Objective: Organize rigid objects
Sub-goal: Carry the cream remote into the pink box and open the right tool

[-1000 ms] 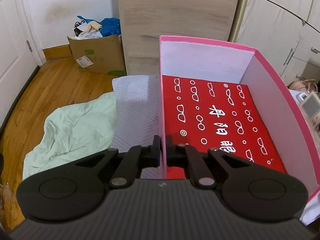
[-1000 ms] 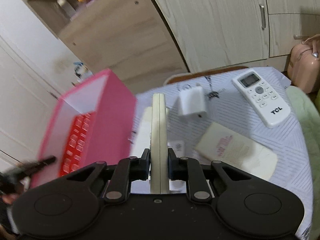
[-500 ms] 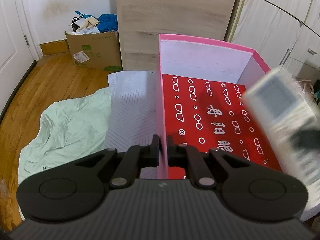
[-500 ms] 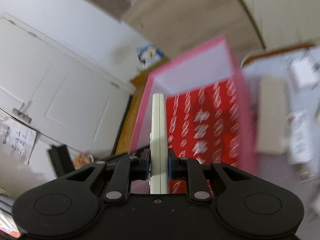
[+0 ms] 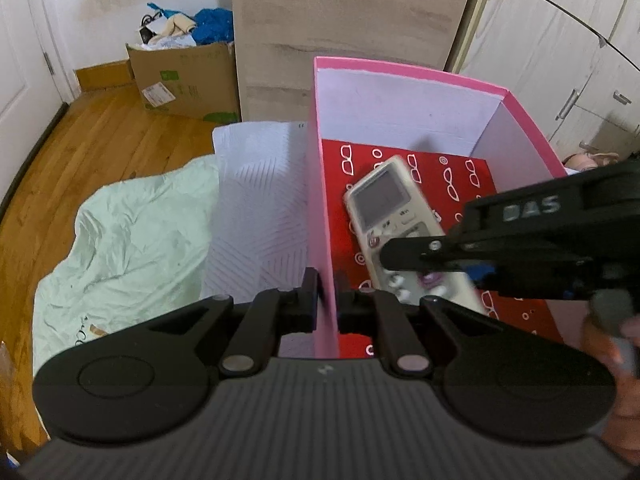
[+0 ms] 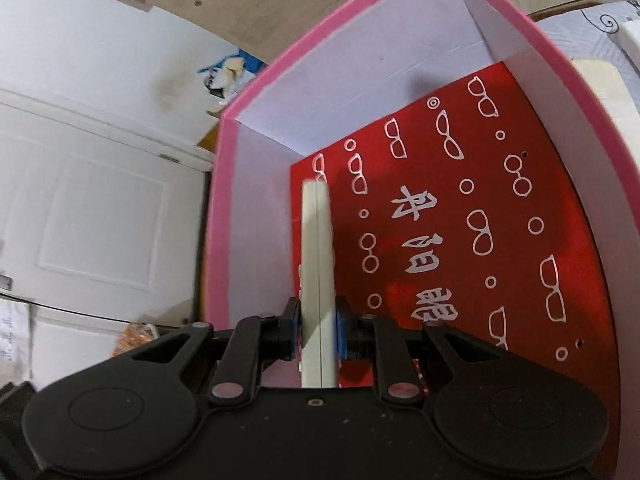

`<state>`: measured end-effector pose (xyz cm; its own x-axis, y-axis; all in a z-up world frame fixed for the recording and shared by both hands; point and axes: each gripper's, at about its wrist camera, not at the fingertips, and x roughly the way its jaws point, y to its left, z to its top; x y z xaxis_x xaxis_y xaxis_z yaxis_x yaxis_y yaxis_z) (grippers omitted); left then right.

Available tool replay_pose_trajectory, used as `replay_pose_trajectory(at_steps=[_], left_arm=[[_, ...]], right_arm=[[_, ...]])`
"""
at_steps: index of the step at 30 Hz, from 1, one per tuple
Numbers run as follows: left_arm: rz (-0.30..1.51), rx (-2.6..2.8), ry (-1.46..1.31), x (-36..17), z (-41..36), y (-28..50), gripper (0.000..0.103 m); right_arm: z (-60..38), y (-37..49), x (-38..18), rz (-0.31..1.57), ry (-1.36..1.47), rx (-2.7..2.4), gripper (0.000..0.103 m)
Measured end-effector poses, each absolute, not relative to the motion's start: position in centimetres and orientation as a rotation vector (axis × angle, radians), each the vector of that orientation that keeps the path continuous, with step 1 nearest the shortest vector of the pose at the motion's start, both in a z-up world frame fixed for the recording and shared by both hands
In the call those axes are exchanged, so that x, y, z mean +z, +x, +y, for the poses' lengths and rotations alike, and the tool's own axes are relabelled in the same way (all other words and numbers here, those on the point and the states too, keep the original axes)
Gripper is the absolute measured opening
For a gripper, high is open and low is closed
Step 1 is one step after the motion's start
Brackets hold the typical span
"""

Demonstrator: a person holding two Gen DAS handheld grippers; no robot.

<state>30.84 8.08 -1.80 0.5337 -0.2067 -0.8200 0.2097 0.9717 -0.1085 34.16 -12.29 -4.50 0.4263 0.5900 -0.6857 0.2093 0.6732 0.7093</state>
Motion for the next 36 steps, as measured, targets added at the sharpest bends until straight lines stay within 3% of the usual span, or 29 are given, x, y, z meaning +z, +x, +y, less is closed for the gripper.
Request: replay_pose_trajectory(at_steps=[7,11,14,17,22,30,32,36], left_arm=[[1.038,-0.254,-0.009,-1.1,8.3,30.4,0.008],[1.084,-0.261,-0.036,-0.9,8.6,30.8,0.008],[1.115,-0.269,-0.052,-0.8,8.7,31.0,0.008],[1.13,-0.269,-0.07,-0.8,8.9,31.1,0.009],[1.136,-0.269,-0.082,-0.9,9.1,31.1,0.009],[1.155,-0.262,-0.132,-1.1,9.7,31.5,0.01],[1.153,-0.253,-0.134,-1.1,9.6,31.6,0.01],[1.145,-0.237,-0.127,-1.1,9.4,31.5,0.01]], right_arm=[[-12.6,34.8,-5.1,1.175,0.82,0.223,0.021],[-11.2,35.3,-5.0,1.208,0.706,0.218,0.036],[-10.2,35.0,-3.8,1.181,0.56,0.202,0.04],[-9.8,35.1,-3.5,1.16,0.447,0.193,0.041],[-10.4,35.2,-4.3,1.208,0.494,0.187,0.042],[-9.3,35.6,-3.8,1.145,0.528,0.23,0.033],[-8.5,36.5,-4.1,1.154,0.534,0.263,0.022],[-7.2,37.2,-4.6,1.174,0.485,0.258,0.021]])
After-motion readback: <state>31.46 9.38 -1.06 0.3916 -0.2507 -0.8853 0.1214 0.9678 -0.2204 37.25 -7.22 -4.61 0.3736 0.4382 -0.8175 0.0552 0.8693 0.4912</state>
